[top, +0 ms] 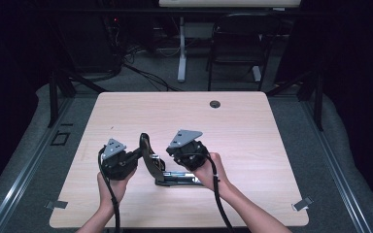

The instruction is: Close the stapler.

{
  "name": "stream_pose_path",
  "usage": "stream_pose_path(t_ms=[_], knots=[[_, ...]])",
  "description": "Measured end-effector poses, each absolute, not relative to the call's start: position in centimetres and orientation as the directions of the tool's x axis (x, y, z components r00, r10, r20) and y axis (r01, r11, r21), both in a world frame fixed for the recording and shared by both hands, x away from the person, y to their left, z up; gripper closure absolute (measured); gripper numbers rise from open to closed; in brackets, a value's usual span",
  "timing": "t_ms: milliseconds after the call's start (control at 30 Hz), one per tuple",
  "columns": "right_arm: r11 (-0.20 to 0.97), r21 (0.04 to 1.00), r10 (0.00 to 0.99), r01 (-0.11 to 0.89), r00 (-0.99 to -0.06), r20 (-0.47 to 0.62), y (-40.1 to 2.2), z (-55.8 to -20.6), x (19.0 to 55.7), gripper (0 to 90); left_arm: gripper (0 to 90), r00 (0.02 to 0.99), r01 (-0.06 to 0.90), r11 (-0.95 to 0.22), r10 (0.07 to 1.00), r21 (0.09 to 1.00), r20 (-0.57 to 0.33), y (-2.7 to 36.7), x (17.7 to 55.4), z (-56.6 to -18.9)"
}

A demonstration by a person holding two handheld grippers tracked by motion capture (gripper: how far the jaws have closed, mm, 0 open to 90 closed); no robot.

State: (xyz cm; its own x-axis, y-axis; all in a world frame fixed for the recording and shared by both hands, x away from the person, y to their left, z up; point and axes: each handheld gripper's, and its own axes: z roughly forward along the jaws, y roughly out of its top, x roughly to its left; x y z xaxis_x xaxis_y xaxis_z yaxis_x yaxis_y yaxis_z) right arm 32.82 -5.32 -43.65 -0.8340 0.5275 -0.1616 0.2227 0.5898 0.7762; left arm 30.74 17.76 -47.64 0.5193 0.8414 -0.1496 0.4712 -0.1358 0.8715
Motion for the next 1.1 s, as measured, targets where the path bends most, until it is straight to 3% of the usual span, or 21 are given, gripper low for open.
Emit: stream_pose_path(t_ms=[300,667,1100], knots=[[0.558,0.805,0.526,0.201,-0.836,-0.157,-4.8,-42.8,32.2,90.0,90.0,0.569,0.489,-0.215,0.814,0.846,-0.122,16.3,30.8,-48.6],[0.522,0.823,0.572,0.223,-0.807,-0.144,-7.3,-42.7,31.4,90.0,88.5,0.601,0.489,-0.274,0.794,0.828,-0.092,15.5,30.8,-49.0],[0.492,0.825,0.610,0.279,-0.786,-0.098,-10.2,-44.0,31.3,90.0,71.9,0.583,0.519,-0.275,0.806,0.810,-0.100,16.5,31.3,-49.0]])
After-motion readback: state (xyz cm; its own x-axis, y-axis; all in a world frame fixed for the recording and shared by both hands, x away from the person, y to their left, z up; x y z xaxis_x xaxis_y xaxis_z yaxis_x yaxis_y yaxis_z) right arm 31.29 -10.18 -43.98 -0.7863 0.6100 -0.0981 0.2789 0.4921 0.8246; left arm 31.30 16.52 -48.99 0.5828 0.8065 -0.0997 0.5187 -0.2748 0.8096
